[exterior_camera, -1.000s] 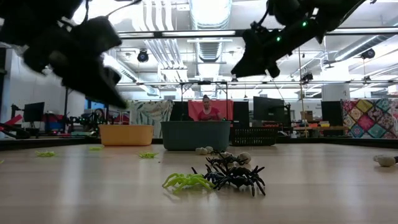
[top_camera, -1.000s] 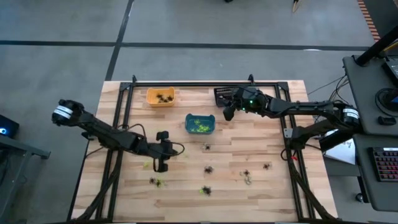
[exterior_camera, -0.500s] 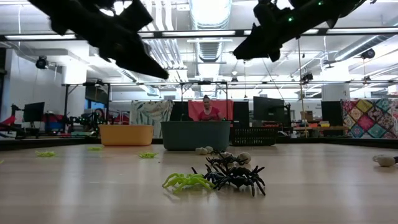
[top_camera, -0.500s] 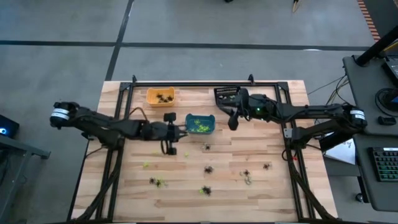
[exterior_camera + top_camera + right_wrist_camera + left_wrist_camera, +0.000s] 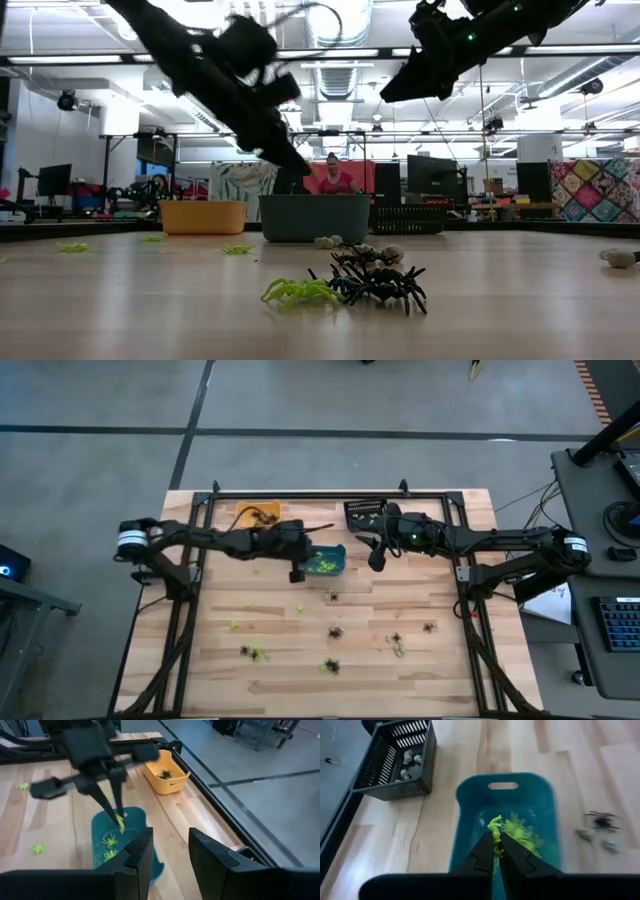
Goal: Sort Halloween decoration
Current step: Put the green spider toy into the blue bin, then put the black spider toy into the yellow bin
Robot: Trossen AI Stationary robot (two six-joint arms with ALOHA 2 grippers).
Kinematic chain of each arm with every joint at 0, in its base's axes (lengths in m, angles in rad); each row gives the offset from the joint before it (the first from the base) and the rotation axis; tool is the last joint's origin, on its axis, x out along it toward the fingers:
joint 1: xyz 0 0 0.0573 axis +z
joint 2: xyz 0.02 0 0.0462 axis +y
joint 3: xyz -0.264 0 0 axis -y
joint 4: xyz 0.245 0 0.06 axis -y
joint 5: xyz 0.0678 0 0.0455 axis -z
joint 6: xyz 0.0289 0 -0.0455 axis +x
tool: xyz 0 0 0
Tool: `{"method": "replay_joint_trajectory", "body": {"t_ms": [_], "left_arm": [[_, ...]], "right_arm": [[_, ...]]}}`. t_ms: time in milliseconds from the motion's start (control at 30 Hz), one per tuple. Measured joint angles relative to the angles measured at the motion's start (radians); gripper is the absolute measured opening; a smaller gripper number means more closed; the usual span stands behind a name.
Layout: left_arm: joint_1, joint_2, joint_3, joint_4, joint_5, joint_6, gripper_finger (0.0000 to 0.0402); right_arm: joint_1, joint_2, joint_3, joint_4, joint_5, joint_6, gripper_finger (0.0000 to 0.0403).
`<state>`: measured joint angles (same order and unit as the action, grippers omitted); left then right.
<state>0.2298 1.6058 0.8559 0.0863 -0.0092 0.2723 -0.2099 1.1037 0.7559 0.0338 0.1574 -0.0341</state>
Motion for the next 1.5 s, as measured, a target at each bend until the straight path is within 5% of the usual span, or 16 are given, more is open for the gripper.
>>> {"method": "replay_joint_trajectory", "body": {"t_ms": [367,767,1500], "left_arm": [[0.042,0.185,0.159,-0.065,0.003,0.051,0.0005],[0.043,0.18,0.159,-0.061,0.06,0.032,0.0093],[-0.071,-0.089,0.116,-0.236,0.081,-0.092,0.0109]], "right_arm": [[0.0,0.001,0.0,0.0,0.0,-0.016,0.0114],[0.0,0.001,-0.001,0.0,0.001,0.01,0.0114],[0.083,0.002,0.007,0.0,-0.054,0.185,0.0114]]}}
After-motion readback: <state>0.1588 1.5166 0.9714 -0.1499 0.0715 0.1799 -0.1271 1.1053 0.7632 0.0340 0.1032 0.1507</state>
